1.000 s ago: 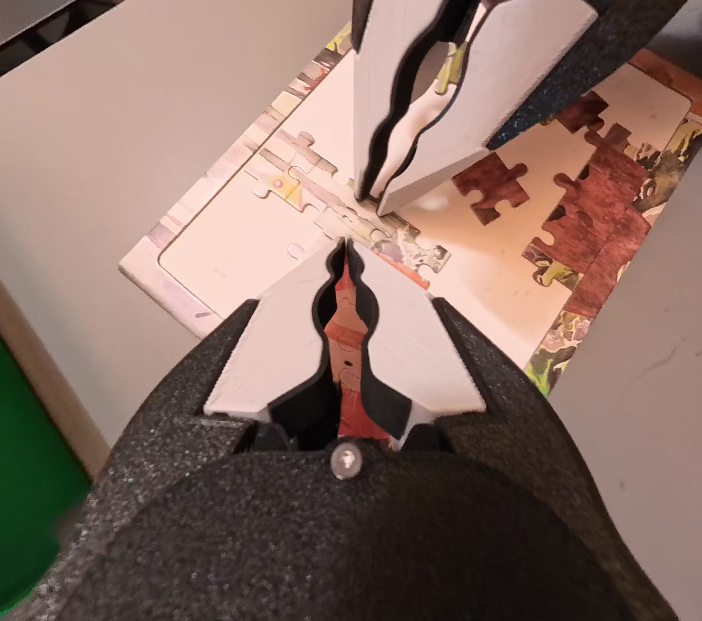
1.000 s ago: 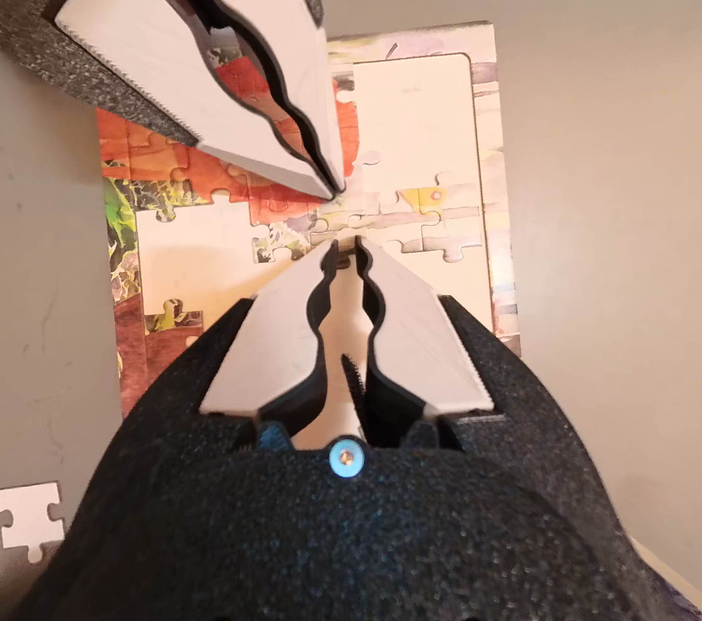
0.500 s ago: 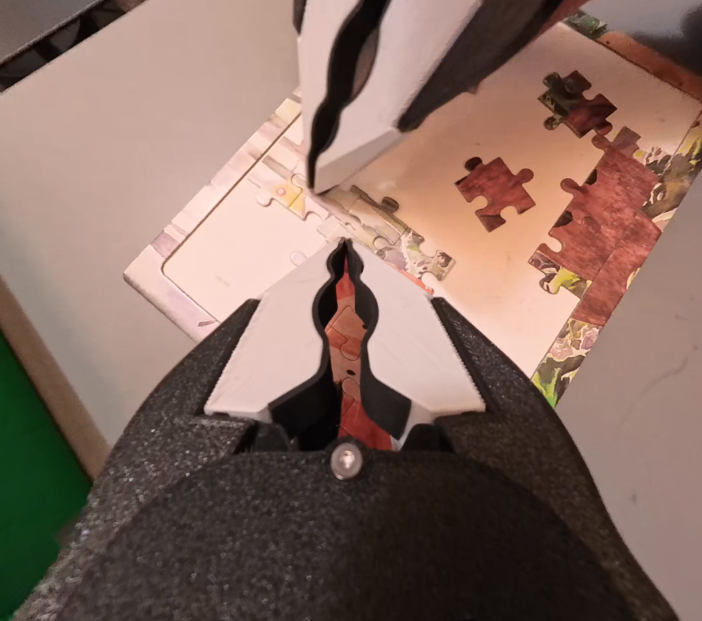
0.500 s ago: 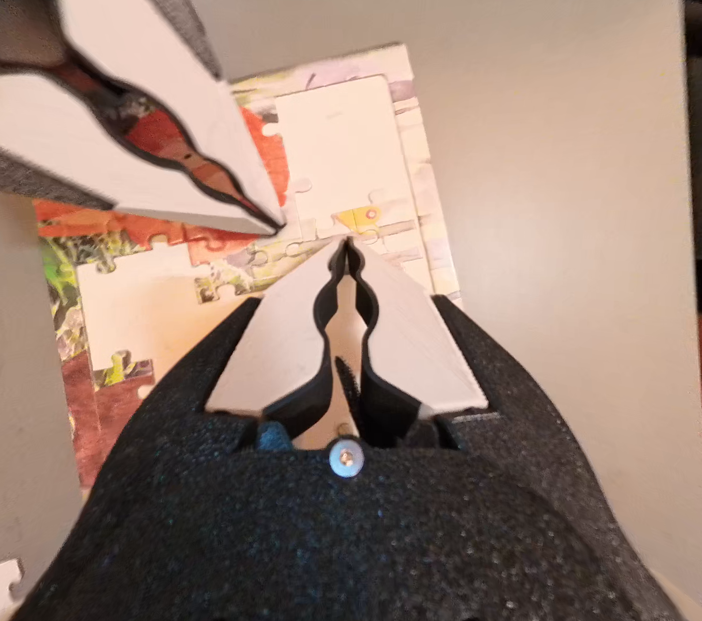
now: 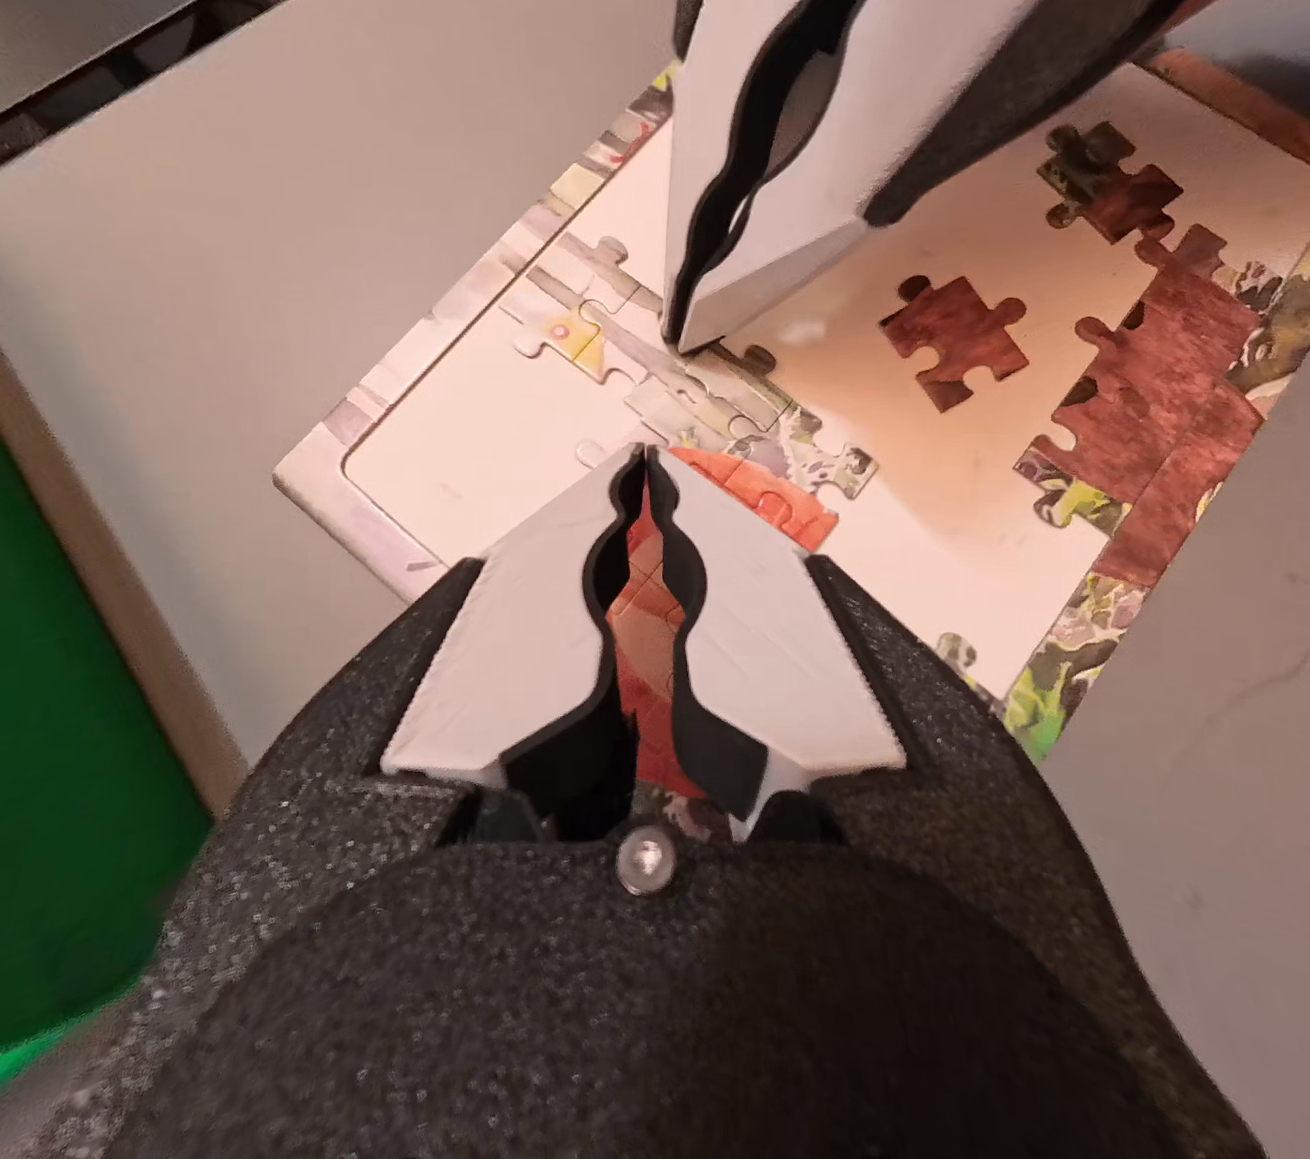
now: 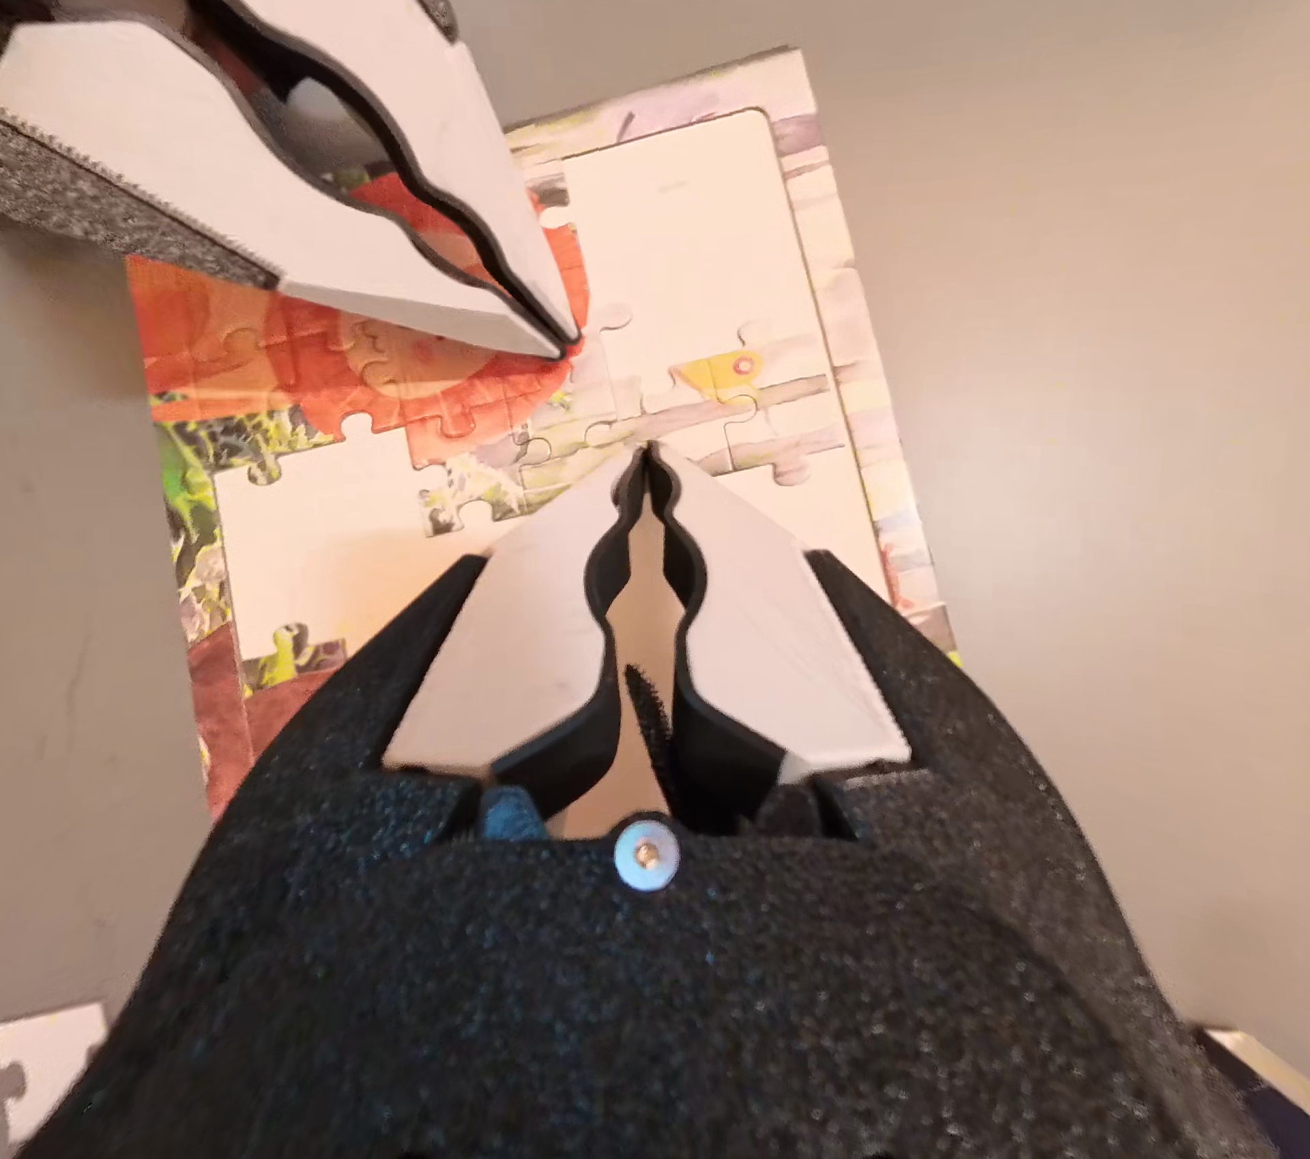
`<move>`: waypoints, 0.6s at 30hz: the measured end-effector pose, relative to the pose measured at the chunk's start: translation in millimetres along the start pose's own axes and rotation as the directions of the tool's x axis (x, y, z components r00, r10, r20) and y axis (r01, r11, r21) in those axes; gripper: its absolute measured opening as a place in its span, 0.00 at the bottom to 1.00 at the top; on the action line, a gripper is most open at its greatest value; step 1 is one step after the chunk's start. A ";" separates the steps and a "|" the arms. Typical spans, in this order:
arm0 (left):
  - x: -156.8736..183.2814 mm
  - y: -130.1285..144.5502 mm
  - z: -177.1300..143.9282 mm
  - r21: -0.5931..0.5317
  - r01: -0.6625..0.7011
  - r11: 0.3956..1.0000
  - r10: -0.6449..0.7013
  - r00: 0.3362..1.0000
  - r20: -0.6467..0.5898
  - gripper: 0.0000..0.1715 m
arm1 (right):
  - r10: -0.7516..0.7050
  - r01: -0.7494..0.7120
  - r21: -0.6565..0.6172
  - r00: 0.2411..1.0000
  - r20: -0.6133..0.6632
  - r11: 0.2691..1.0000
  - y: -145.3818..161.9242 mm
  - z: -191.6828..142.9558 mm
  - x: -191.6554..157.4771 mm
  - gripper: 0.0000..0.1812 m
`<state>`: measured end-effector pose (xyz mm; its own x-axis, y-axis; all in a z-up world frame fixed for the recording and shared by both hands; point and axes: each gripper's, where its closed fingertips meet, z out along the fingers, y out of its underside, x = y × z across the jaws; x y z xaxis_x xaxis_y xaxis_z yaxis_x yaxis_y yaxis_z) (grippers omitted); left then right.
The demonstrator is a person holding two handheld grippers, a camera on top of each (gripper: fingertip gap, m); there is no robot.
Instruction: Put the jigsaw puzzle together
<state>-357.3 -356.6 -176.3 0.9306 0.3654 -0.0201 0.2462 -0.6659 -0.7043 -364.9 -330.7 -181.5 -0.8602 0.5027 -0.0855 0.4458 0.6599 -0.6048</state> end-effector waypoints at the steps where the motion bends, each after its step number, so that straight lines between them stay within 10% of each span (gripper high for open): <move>1: -1.9 2.8 -1.1 -0.005 0.013 1.000 -0.013 1.000 -0.001 0.00 | -0.003 0.003 -0.003 1.000 -0.010 1.000 -0.8 1.5 0.2 0.00; 18: 5.0 -3.9 -0.1 0.030 0.002 1.000 -0.001 1.000 -0.017 0.00 | 0.029 -0.029 0.002 0.999 0.019 1.000 -6.8 -2.0 -15.7 0.00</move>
<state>-353.6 -352.2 -173.6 0.9349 0.3550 -0.0069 0.2397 -0.6454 -0.7252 -353.9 -341.9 -174.4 -0.8515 0.5108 -0.1184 0.4703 0.6441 -0.6033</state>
